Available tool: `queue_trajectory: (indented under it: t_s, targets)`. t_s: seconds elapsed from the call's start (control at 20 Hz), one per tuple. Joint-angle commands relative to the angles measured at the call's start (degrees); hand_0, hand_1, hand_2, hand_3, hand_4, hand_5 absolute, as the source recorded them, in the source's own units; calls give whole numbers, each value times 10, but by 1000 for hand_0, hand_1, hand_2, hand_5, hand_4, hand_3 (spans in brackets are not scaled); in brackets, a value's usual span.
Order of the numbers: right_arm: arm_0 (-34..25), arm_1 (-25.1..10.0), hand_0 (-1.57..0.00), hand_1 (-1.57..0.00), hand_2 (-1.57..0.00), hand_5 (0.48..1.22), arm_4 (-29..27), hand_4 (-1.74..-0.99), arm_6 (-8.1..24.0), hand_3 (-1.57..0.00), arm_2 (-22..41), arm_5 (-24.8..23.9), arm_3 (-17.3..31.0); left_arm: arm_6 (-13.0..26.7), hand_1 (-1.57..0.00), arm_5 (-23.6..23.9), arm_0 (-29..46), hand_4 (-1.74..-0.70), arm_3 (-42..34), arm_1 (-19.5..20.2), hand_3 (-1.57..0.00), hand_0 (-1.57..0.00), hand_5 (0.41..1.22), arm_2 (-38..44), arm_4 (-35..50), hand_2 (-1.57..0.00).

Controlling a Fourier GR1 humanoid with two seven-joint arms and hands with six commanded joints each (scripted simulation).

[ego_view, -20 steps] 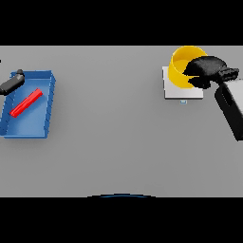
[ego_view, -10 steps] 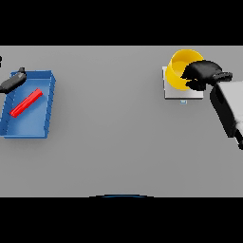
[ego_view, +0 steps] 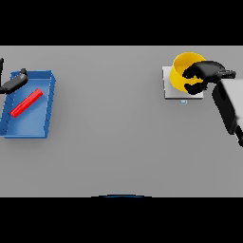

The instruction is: Pick up the red beaker and tilt it to pour out 1 green nut into yellow bowl. Pick up the yellow bowl and place it on the metallic measuring scale.

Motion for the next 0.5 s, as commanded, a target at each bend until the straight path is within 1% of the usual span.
queue_trajectory:
  t_s: [0.0, 0.1, 0.2, 0.3, 0.35, 0.45]
  targets:
    - [-6, 7, -399, -354, -518, 821, 3, -1410, 4, -604, 1, -3, 9, -1, 1, 1, -1, -806, -2, 0, 1, 1, 738, 0, -1, 1]
    - [-11, 10, -255, -226, -390, 780, 7, -1385, -11, -541, 4, -1, 20, -6, 1, -1, -6, -810, 9, -9, 1, 1, 739, 1, 2, 1]
    - [-13, 10, -163, -144, -288, 755, 14, -1356, -32, -475, 12, -3, 31, -4, 1, -1, -9, -812, 10, -10, 1, 1, 736, 3, 3, 1]
    - [-21, 13, -104, -92, -207, 741, 18, -1336, -31, -413, 13, -2, 38, 1, 1, 3, -8, -812, 3, -7, 1, 1, 734, 2, 1, 1]
    - [-23, 15, -83, -73, -173, 737, 20, -1325, -28, -387, 14, -5, 42, -4, 1, 4, -3, -816, 2, -2, 1, 1, 733, 6, 5, 1]
    - [-25, 19, -53, -47, -115, 733, 25, -1308, -28, -348, 17, -6, 51, 2, 1, 5, -4, -821, -2, -7, 1, 1, 734, 1, 3, 1]
